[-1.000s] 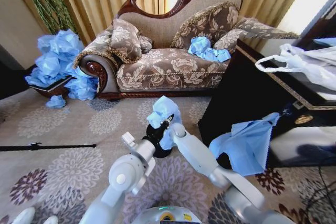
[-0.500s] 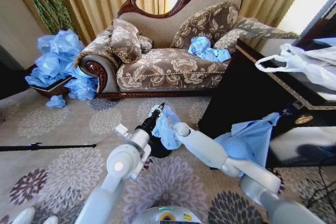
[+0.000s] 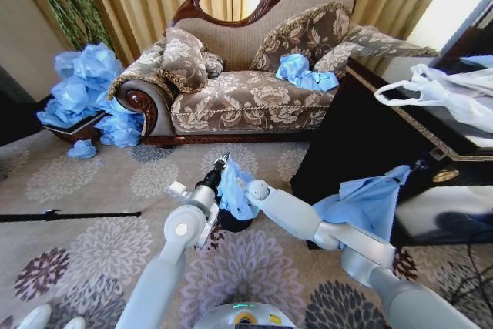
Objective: Place a garbage bag over the trash bin.
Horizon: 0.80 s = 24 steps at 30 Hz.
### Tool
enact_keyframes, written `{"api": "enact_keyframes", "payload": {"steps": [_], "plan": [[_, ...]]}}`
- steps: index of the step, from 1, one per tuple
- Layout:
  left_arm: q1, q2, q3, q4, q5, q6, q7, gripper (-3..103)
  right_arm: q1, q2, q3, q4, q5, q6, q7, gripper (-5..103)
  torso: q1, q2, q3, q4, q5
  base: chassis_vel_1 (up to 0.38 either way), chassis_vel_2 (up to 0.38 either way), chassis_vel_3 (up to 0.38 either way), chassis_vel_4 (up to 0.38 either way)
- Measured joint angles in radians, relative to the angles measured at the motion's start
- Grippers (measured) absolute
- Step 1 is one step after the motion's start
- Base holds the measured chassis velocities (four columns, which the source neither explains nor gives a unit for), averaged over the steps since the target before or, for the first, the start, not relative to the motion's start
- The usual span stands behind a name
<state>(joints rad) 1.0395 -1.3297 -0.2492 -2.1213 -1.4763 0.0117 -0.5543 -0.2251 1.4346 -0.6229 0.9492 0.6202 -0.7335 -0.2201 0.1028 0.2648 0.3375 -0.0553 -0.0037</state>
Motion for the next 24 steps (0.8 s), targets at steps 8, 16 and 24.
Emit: {"api": "enact_keyframes", "payload": {"steps": [8, 16, 24], "plan": [[-0.013, -0.010, -0.023, 0.081, -0.025, -0.033, -0.038, 0, -0.030, 0.036, 0.024, -0.082, 0.025, 0.001, 0.005, 0, 0.000, 0.000, 0.000, 0.0000, 0.0001, 0.000, 0.000, 0.000, 0.000], [-0.018, -0.017, -0.042, 0.140, -0.026, -0.055, -0.060, 0, -0.050, 0.064, 0.029, -0.120, 0.029, 0.002, 0.006, 0, 0.000, 0.000, 0.000, 0.0000, 0.0001, 0.000, 0.000, 0.000, 0.000], [-0.011, -0.018, -0.054, 0.174, -0.021, -0.059, -0.046, 0, -0.056, 0.141, 0.087, -0.239, -0.050, 0.004, 0.006, 0, 0.000, 0.000, 0.000, 0.0002, 0.0002, 0.000, 0.000, 0.000, 0.000]]}}
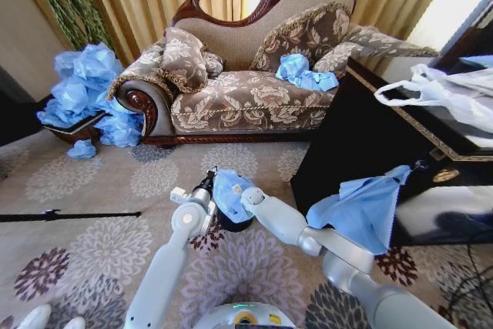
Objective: Place a garbage bag over the trash bin.
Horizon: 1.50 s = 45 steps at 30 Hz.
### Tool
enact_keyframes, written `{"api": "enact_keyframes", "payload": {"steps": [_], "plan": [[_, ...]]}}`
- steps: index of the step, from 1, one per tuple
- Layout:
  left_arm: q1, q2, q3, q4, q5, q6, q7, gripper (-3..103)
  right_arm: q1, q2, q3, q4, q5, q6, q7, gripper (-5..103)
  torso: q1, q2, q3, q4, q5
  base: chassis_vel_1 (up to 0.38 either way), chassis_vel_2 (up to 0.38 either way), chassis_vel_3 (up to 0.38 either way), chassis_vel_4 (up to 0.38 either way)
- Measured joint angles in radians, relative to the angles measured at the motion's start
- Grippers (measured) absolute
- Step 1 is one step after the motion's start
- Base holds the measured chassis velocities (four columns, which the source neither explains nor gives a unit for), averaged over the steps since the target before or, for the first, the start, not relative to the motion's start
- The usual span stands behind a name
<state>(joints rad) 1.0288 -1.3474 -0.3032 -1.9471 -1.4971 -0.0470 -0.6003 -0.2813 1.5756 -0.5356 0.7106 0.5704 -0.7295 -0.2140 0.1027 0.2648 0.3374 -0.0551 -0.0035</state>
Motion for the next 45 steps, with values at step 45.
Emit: {"api": "enact_keyframes", "payload": {"steps": [45], "plan": [[0.100, 0.019, -0.035, 0.009, 0.100, 0.004, 0.049, 0, -0.046, -0.118, 0.014, 0.351, 0.235, 0.016, 0.495, 0, 0.000, 0.000, 0.000, -0.0002, 0.0000, 0.000, 0.000, 0.000, 0.000]]}}
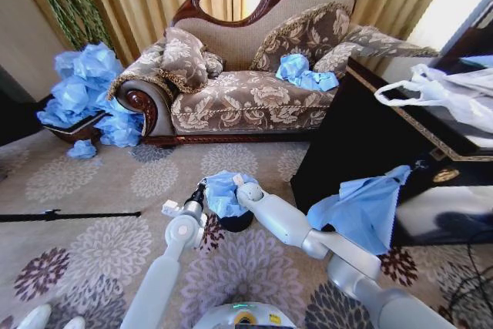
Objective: Place a garbage bag over the trash bin.
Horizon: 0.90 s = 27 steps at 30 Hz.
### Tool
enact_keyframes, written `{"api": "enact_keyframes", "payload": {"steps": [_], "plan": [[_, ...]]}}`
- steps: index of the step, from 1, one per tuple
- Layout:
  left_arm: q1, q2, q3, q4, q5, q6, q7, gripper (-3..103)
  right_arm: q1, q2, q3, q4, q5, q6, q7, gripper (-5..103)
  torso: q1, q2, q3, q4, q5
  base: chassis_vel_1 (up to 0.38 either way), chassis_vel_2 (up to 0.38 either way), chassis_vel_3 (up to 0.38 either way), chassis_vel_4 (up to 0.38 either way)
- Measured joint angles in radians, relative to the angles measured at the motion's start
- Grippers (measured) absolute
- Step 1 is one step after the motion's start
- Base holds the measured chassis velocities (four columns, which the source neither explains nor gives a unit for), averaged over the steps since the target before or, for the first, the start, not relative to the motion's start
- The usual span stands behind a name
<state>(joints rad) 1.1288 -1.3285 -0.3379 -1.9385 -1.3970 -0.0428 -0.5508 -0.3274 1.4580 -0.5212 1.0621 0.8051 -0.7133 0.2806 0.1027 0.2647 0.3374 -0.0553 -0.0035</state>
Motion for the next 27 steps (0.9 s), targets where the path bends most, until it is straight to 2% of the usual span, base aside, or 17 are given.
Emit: {"api": "enact_keyframes", "payload": {"steps": [5, 20, 27], "plan": [[-0.014, 0.002, 0.015, -0.001, 0.016, 0.003, 0.006, 0, -0.032, -0.019, 0.016, 0.051, 0.052, -0.012, 0.022, 0, 0.000, 0.000, 0.000, 0.0000, 0.0002, 0.000, 0.000, 0.000, 0.000], [-0.022, -0.002, 0.013, 0.021, 0.049, 0.003, 0.013, 0, -0.039, -0.088, 0.013, 0.193, 0.086, -0.011, 0.076, 0, 0.000, 0.000, 0.000, 0.0001, 0.0001, 0.000, 0.000, 0.000, 0.000], [-0.023, 0.000, 0.006, 0.039, 0.082, 0.001, 0.017, 0, -0.054, -0.150, -0.006, 0.285, 0.099, 0.008, 0.101, 0, 0.000, 0.000, 0.000, -0.0001, 0.0000, 0.000, 0.000, 0.000, 0.000]]}}
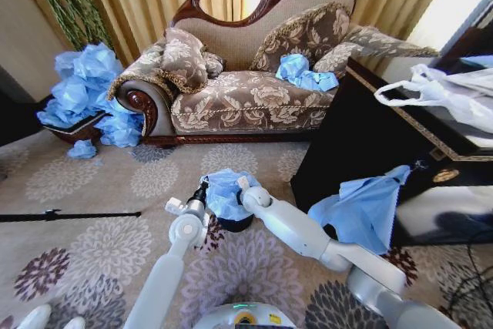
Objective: Place a garbage bag over the trash bin.
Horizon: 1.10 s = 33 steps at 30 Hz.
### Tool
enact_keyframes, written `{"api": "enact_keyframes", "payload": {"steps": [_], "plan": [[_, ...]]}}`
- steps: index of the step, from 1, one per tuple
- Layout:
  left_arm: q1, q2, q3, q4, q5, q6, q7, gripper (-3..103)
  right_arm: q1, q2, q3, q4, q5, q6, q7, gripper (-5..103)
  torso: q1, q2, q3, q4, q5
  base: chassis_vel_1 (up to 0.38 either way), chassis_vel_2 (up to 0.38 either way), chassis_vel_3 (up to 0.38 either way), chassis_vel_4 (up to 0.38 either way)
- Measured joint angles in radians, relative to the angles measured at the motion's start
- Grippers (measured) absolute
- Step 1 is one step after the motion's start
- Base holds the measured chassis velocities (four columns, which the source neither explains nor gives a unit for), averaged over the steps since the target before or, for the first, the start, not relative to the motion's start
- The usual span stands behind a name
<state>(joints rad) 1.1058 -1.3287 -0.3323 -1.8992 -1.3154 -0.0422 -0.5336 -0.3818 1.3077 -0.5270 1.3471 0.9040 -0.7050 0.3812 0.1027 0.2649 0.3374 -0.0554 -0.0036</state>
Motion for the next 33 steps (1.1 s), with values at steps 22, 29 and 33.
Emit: {"api": "enact_keyframes", "payload": {"steps": [22, 29, 33], "plan": [[-0.039, 0.045, -0.039, -0.128, 0.026, 0.024, 0.009, 0, -0.034, 0.035, 0.027, -0.104, -0.115, 0.045, -0.072, 0, 0.000, 0.000, 0.000, 0.0000, 0.0002, 0.000, 0.000, 0.000, 0.000], [0.069, 0.008, 0.014, -0.055, 0.157, 0.024, 0.083, 0, -0.002, 0.030, 0.030, -0.055, -0.109, 0.049, -0.048, 0, 0.000, 0.000, 0.000, 0.0003, -0.0001, 0.000, 0.000, 0.000, 0.000], [0.095, 0.003, 0.017, -0.038, 0.191, 0.021, 0.102, 0, 0.015, 0.013, 0.023, -0.037, -0.100, 0.046, -0.046, 0, 0.000, 0.000, 0.000, 0.0003, 0.0000, 0.000, 0.000, 0.000, 0.000]]}}
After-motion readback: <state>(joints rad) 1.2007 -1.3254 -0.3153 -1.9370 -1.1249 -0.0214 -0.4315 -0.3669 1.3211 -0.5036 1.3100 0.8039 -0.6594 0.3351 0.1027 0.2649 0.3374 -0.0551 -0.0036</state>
